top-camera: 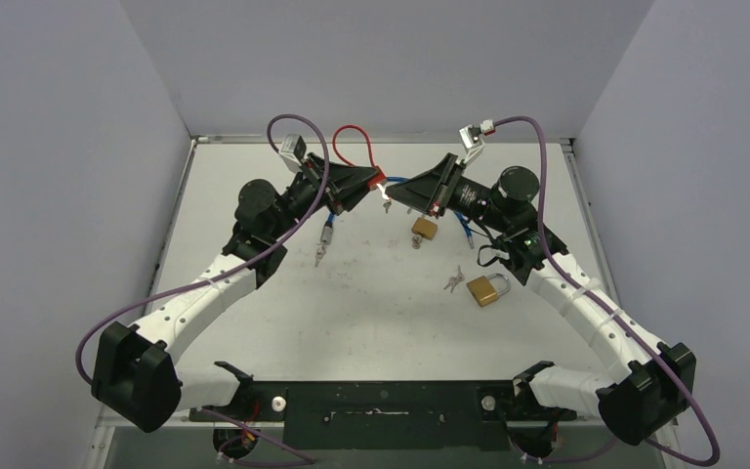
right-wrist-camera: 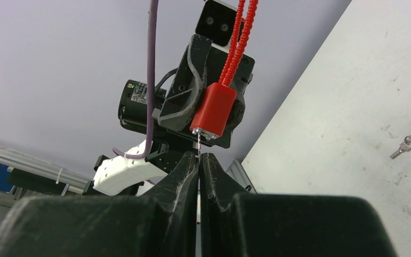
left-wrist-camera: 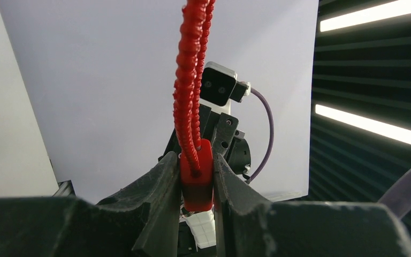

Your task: Unlock with the key

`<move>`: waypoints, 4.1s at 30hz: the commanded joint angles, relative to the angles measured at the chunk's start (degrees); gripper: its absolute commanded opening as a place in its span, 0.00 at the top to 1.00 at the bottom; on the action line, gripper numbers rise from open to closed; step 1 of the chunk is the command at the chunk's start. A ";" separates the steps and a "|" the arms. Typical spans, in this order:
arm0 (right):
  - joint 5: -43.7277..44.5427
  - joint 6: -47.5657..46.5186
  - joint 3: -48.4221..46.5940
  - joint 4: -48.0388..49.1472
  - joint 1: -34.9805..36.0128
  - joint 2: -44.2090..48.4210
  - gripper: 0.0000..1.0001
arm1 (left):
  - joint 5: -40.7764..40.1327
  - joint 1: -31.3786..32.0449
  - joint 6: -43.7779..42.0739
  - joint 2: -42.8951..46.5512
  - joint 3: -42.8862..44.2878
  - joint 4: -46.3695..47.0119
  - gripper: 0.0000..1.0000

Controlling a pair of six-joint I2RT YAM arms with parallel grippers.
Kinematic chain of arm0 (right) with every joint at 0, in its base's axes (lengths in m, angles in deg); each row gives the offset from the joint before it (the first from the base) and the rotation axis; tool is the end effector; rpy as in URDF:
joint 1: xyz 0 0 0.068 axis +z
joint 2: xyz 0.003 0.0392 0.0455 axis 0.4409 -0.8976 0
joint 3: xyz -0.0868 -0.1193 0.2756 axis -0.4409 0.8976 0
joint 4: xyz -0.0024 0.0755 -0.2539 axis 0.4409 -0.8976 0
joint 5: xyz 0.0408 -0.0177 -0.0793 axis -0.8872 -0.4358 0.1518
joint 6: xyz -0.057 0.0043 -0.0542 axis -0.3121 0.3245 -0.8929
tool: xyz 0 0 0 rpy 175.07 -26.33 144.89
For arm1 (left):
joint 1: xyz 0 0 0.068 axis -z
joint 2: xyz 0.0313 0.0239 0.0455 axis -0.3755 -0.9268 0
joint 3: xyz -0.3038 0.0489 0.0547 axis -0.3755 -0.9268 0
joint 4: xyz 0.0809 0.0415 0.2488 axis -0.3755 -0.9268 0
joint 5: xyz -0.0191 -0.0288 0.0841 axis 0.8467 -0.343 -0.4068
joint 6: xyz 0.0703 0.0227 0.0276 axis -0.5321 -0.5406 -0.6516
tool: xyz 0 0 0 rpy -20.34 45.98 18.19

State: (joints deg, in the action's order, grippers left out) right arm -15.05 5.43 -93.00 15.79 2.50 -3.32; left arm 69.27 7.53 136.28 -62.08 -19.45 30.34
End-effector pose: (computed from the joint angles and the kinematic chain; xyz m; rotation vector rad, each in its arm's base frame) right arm 0.2284 0.1748 0.4407 -0.1214 1.7806 1.7749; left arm 0.2589 -0.1794 0.4166 -0.5250 1.6230 -2.0661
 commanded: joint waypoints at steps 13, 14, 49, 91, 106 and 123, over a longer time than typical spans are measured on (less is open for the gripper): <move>2.13 0.97 -1.59 0.86 0.19 -1.34 1.00 | 1.41 0.04 1.08 -0.18 0.50 6.23 1.00; 2.31 1.06 -1.58 0.67 0.10 -1.36 1.00 | 1.36 0.04 1.08 -0.18 0.53 6.23 1.00; 15.41 2.06 -10.05 -8.77 4.45 -7.19 1.00 | -6.17 4.76 -5.82 0.84 0.47 0.52 1.00; 20.29 5.27 -9.57 -3.46 5.68 -11.77 1.00 | -12.48 8.44 0.36 2.20 -4.51 5.73 1.00; 13.98 10.94 -3.27 4.26 2.80 -8.49 0.93 | -17.33 8.40 -0.30 3.91 -8.54 7.79 1.00; 10.23 16.63 0.20 4.37 2.34 -6.23 0.76 | -23.45 7.61 1.79 6.32 -12.29 2.98 1.00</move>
State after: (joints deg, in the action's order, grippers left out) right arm -7.62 21.19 -92.43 16.25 5.76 -11.71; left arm 42.76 14.02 137.46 -58.50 -31.47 31.87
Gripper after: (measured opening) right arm 0.218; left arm 0.218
